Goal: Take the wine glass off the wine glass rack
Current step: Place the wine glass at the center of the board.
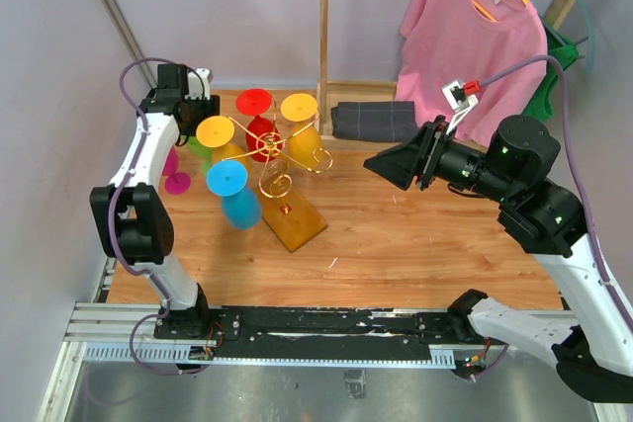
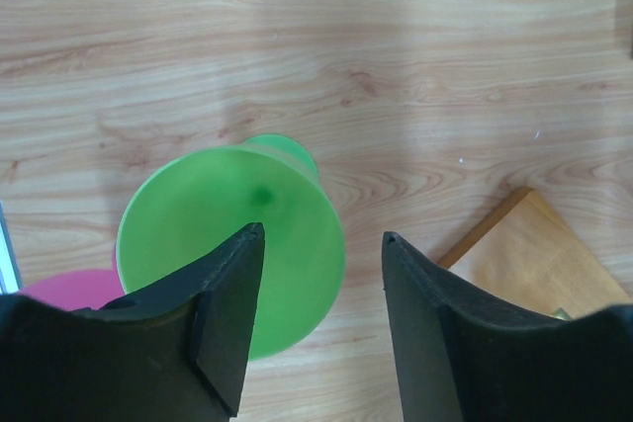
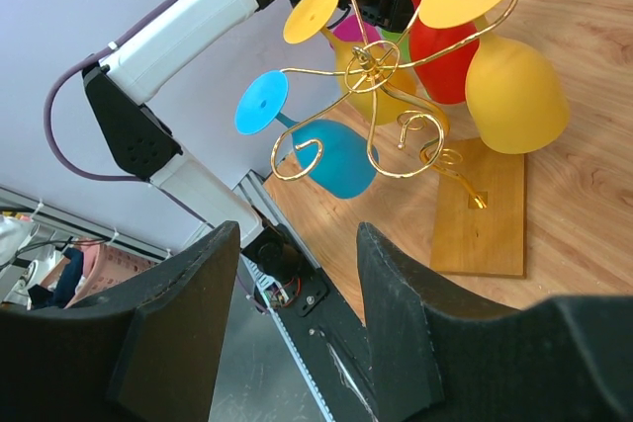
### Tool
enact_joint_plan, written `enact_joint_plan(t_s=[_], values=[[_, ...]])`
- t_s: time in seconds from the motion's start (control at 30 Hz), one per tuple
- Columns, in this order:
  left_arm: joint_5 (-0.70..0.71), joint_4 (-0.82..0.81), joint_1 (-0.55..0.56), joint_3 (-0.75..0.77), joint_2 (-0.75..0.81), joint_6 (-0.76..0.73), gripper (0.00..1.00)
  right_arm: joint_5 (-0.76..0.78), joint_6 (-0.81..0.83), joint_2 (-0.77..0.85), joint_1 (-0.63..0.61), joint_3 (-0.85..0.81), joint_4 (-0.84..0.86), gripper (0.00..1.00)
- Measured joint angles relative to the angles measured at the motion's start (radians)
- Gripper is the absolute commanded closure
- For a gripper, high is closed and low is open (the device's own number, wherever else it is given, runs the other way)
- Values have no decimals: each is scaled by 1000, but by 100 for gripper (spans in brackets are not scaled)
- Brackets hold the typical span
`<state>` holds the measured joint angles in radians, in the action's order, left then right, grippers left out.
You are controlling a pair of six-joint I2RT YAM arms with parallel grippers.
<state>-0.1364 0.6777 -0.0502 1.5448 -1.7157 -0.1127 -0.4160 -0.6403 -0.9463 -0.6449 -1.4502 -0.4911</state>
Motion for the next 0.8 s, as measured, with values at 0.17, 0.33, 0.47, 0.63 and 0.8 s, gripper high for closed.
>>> enact_joint_plan(t_s=[0.17, 0.33, 0.47, 0.63, 0.8], values=[[0, 9, 0, 11, 8, 0, 34, 0, 0, -2, 0, 0, 0, 48], [-1, 19, 0, 50, 24, 0, 30, 0, 0, -3, 0, 0, 0, 47], [-9, 32, 0, 92, 44, 0, 30, 0, -1, -11, 0, 0, 0, 35], [-18, 42, 0, 139, 65, 5, 30, 0, -4, -27, 0, 0, 0, 20], [-17, 55, 0, 154, 105, 12, 24, 2, -3, -53, 0, -8, -8, 14]])
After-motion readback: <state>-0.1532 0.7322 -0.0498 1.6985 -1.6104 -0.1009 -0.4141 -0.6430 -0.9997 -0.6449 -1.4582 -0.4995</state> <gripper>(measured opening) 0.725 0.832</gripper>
